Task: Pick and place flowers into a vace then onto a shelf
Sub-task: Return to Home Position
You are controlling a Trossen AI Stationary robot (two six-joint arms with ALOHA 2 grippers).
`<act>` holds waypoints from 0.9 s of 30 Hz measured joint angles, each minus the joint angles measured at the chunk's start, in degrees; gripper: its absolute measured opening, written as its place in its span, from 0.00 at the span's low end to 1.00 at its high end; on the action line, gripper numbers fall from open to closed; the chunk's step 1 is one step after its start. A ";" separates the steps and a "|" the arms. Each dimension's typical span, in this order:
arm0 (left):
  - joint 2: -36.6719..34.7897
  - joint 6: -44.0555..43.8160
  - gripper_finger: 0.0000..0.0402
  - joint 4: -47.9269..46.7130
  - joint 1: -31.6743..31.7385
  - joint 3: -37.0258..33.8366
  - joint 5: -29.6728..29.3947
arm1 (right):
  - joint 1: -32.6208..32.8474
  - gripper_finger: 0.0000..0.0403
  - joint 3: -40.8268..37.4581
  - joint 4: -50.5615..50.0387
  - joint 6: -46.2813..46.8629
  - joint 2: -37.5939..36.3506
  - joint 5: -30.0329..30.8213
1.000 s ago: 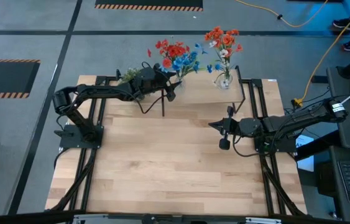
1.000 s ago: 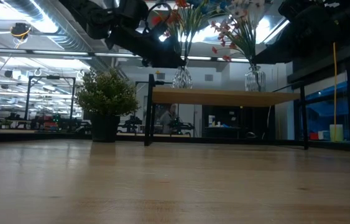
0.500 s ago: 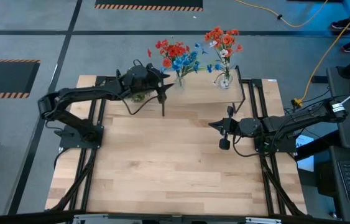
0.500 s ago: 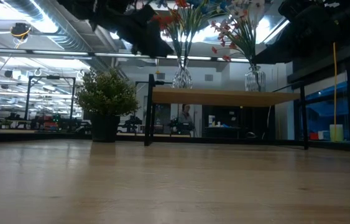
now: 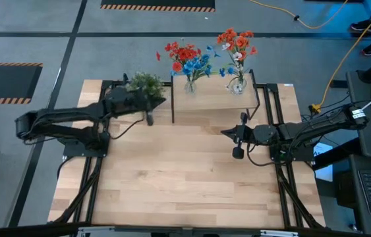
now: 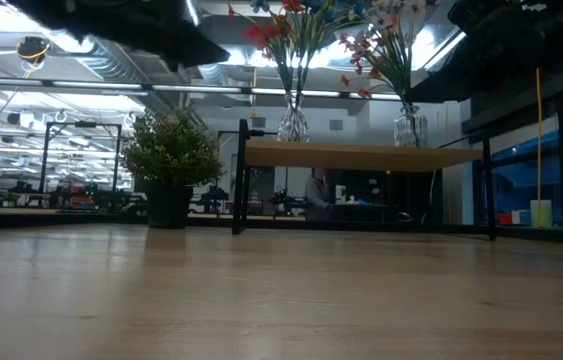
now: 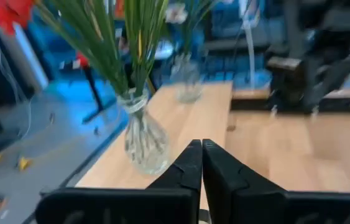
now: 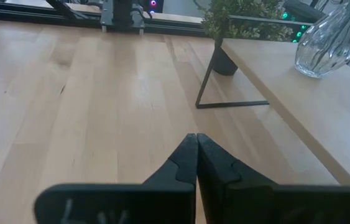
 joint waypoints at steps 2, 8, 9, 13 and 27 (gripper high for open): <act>-4.01 -0.06 0.01 4.37 -0.42 -4.80 1.13 | -0.19 0.02 0.00 0.37 0.00 0.00 -0.08; -15.59 -2.28 0.00 10.85 -0.72 -16.75 3.58 | -3.20 0.02 0.00 1.27 -0.22 -0.02 -3.31; -17.35 -3.13 0.00 10.74 -0.70 -18.23 3.25 | -3.87 0.02 0.00 1.41 -0.24 -0.02 -3.36; -24.01 -4.78 0.01 10.84 -0.69 -22.76 2.60 | -6.67 0.02 0.00 2.53 -0.56 -0.02 -5.72; -43.36 -6.94 0.01 8.51 -0.72 -32.89 3.22 | -18.12 0.02 -0.34 6.39 -5.10 -6.44 -18.24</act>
